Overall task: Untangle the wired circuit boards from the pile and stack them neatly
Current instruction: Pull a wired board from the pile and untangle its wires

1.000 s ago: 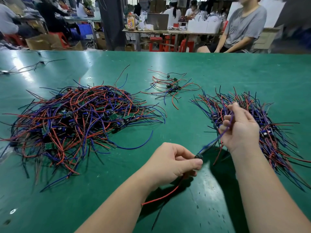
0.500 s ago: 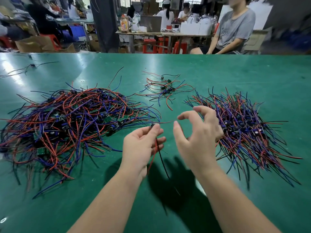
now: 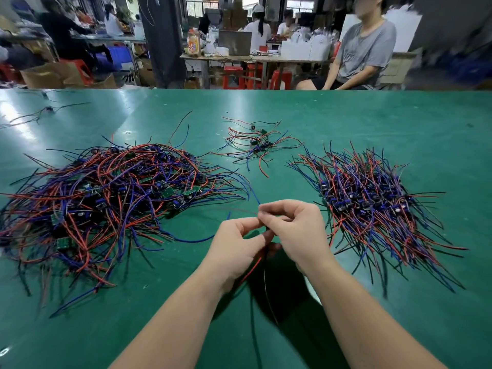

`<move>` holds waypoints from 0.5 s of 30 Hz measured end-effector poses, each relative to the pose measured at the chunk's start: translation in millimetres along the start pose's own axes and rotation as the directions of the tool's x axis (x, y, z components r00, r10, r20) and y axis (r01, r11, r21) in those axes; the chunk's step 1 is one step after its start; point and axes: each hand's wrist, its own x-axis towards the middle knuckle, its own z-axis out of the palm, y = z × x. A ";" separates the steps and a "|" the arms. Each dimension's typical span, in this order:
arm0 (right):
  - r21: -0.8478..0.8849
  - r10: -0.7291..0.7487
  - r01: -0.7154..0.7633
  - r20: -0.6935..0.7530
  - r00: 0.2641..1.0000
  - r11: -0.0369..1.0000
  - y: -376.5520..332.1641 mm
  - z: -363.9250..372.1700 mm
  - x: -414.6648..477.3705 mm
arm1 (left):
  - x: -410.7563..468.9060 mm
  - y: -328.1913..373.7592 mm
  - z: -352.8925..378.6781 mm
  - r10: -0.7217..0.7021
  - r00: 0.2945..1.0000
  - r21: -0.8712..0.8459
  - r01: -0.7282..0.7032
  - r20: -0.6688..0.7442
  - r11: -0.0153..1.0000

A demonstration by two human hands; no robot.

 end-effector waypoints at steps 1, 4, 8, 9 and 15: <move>0.022 0.004 -0.004 0.002 1.000 1.000 -1.2 -0.3 -0.1 | 0.3 0.0 0.0 -0.004 1.000 -0.016 0.004 0.013 1.000; 0.103 -0.062 0.067 -0.057 0.996 0.992 -6.6 -7.8 3.1 | 2.6 1.6 -3.7 -0.034 0.997 -0.161 0.045 0.069 0.986; 0.086 -0.089 0.097 -0.087 0.992 0.992 -11.3 -21.2 8.5 | 3.4 6.7 -9.3 -0.089 0.992 -0.159 0.103 0.094 0.982; 0.050 -0.068 0.071 -0.053 0.996 0.996 -11.4 -22.0 8.5 | 3.6 6.9 -10.6 -0.102 0.991 -0.135 0.113 0.086 0.984; 0.097 0.099 -0.119 0.184 0.978 0.988 -8.7 -21.5 7.8 | 7.0 11.7 -16.8 -0.106 0.991 -0.130 0.095 -0.083 0.987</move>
